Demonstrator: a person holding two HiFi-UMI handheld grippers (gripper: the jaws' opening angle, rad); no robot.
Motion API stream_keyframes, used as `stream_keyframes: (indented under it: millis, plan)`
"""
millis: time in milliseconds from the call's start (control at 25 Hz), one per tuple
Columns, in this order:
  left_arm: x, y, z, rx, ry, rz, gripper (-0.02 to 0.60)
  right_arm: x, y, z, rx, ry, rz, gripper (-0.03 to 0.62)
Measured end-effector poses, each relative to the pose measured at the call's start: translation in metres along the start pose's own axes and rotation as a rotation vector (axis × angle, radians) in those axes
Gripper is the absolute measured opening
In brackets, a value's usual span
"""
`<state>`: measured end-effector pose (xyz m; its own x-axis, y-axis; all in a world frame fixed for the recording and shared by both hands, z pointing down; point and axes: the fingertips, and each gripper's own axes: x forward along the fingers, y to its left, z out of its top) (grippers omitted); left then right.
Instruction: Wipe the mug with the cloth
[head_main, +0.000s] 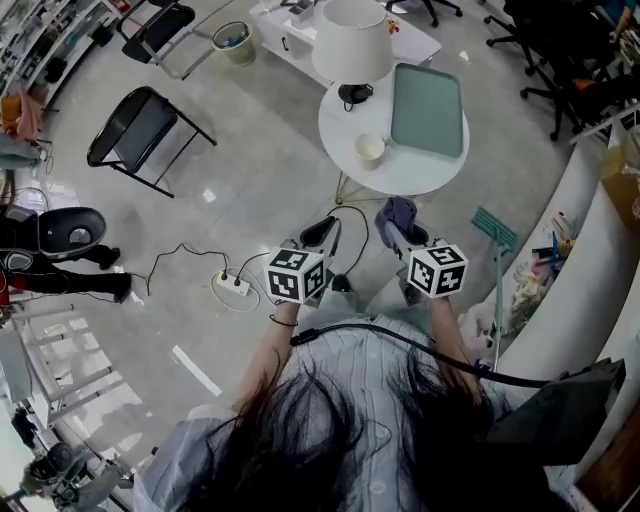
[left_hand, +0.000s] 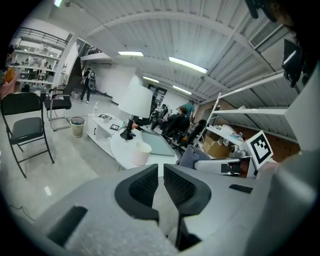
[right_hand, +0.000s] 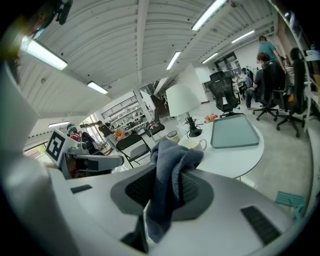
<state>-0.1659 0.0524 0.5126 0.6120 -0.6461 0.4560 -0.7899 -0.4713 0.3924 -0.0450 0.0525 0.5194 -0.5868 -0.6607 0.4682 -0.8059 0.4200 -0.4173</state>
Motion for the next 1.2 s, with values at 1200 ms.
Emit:
stream_keyframes:
  millis: [1200]
  plan:
    - [0.199, 0.057, 0.073, 0.547, 0.368, -0.051, 0.048, 0.117, -0.139, 0.058, -0.104, 0.219, 0.052, 0.086]
